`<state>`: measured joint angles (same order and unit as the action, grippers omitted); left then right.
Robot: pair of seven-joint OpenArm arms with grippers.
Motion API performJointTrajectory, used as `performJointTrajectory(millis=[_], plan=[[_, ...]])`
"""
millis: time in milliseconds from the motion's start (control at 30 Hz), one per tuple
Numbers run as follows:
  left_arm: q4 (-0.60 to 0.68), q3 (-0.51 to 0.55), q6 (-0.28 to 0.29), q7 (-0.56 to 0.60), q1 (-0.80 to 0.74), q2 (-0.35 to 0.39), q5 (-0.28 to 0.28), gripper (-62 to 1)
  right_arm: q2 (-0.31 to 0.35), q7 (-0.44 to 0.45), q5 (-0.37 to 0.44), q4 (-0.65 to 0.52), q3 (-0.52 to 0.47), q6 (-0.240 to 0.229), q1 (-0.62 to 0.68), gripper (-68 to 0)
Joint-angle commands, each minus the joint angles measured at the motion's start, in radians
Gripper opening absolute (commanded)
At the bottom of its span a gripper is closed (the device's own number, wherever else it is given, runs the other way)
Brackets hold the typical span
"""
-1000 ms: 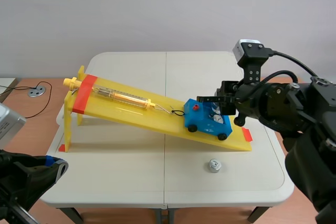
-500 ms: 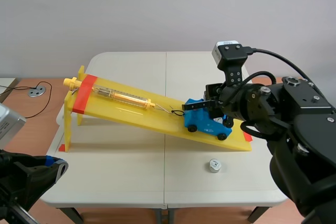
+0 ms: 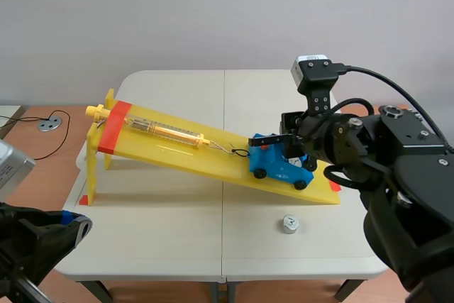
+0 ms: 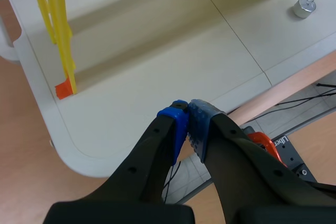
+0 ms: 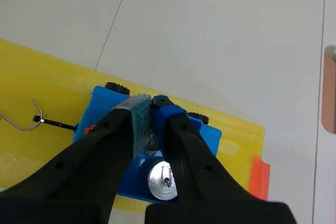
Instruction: Place the four metal weights on the blue cart on the ramp.
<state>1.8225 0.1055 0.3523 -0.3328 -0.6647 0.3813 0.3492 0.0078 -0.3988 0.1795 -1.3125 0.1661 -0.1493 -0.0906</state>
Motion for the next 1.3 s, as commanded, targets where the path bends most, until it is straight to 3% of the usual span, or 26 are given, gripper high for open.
performJointTrajectory(millis=[0,167,400,500,667,933,1067,1200,1267], plan=[[0.043,0.013,0.018,0.096,0.019,-0.031,0.077,-58.0,-0.006,0.181,0.029,-0.055,0.013,0.026,-0.133,-66.7],[0.043,0.013,0.019,0.096,0.02,-0.037,0.077,-58.0,-0.014,0.181,0.028,-0.053,0.013,0.016,-0.134,-66.1],[0.043,0.013,0.018,0.096,0.02,-0.037,0.077,-58.0,-0.011,0.18,0.028,-0.06,0.007,-0.003,-0.134,-49.0],[0.043,0.013,0.018,0.096,0.02,-0.037,0.077,-58.0,0.006,0.145,0.029,-0.095,-0.003,-0.048,-0.127,-44.0],[0.043,0.013,0.018,0.096,0.02,-0.037,0.077,-58.0,0.074,0.092,0.05,-0.251,-0.022,-0.065,-0.064,-43.8],[0.043,0.013,0.018,0.096,0.02,-0.037,0.077,-58.0,0.217,0.031,0.18,-0.492,-0.065,-0.115,0.13,-43.8],[0.043,0.013,0.018,0.096,0.02,-0.037,0.077,-58.0,0.28,-0.001,0.242,-0.568,-0.1,-0.14,0.231,-43.8],[0.043,0.013,0.018,0.096,0.02,-0.037,0.077,-58.0,0.321,-0.008,0.245,-0.614,-0.142,-0.142,0.328,-43.7],[0.043,0.013,0.018,0.096,0.02,-0.037,0.077,-58.0,0.334,-0.021,0.245,-0.625,-0.161,-0.167,0.373,-43.7]])
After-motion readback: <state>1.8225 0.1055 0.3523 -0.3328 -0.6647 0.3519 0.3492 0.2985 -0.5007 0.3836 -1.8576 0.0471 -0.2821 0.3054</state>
